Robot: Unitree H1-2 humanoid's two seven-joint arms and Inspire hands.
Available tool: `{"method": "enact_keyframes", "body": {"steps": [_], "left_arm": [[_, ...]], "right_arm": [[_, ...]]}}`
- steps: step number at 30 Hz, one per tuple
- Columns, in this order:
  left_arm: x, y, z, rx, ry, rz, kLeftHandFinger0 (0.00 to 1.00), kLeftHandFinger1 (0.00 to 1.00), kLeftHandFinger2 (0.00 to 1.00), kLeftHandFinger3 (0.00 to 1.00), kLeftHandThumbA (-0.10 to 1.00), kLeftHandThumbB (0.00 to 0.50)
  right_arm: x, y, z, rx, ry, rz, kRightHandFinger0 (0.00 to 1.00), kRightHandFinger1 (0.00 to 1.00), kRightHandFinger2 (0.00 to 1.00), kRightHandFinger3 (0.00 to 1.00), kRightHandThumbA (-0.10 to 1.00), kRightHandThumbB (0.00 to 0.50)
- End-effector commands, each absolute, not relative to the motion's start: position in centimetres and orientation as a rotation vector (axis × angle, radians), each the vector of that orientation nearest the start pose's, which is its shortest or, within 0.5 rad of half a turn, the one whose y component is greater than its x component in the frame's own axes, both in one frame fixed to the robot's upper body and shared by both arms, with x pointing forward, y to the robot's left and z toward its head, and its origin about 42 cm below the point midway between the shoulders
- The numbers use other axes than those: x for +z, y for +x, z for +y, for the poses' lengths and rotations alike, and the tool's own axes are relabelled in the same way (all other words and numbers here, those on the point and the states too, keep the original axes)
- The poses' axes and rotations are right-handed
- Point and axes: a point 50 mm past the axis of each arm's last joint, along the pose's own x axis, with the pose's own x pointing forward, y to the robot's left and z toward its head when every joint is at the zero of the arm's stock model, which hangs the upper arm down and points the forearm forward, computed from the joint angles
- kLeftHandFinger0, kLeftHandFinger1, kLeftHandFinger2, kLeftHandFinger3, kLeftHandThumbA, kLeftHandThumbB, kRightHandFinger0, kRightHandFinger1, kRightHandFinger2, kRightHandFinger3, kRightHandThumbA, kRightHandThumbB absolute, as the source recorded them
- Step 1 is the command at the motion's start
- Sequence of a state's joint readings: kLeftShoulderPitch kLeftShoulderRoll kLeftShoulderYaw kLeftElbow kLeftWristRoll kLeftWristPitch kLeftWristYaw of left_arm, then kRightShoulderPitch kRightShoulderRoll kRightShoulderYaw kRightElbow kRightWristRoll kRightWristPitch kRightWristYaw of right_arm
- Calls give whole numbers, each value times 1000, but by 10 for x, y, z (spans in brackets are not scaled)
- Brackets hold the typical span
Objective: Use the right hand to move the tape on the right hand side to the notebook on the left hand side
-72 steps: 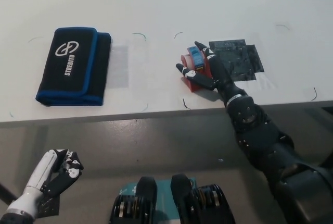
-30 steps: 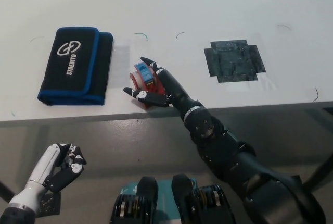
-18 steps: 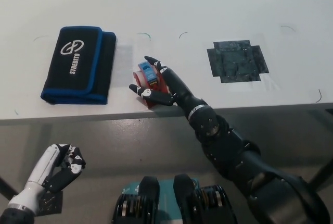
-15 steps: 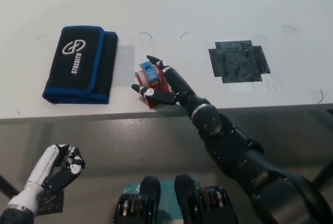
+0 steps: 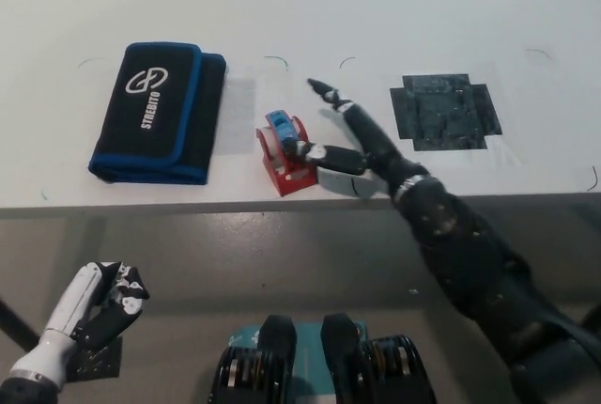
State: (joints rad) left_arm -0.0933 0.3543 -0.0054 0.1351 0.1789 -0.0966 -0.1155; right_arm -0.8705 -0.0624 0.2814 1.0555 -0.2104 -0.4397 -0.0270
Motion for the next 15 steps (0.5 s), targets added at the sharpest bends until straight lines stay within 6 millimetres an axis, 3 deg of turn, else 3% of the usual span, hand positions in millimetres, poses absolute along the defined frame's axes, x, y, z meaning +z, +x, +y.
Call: {"method": "enact_keyframes", "body": {"steps": [1, 7, 10, 12, 15], "left_arm": [[124, 319, 327, -133, 545, -50, 54, 110, 278, 391, -100, 370], [121, 318, 329, -127, 534, -56, 0, 52, 234, 387, -100, 366], [120, 317, 329, -122, 535, -58, 85, 132, 274, 385, -100, 363], [120, 317, 329, -123, 546, -63, 158, 203, 313, 382, -100, 351], [120, 316, 331, -123, 554, -60, 127, 180, 315, 394, -100, 341]], "right_arm": [[208, 502, -136, 413, -533, -418, 1000, 1000, 1000, 1000, 872, 500], [222, 461, -168, 381, -534, -527, 1000, 1000, 1000, 1000, 803, 500], [225, 452, -173, 376, -551, -526, 1000, 1000, 1000, 1000, 813, 500], [225, 432, -187, 366, -557, -554, 1000, 1000, 1000, 1000, 773, 500], [224, 417, -194, 369, -568, -575, 1000, 1000, 1000, 1000, 779, 496]]}}
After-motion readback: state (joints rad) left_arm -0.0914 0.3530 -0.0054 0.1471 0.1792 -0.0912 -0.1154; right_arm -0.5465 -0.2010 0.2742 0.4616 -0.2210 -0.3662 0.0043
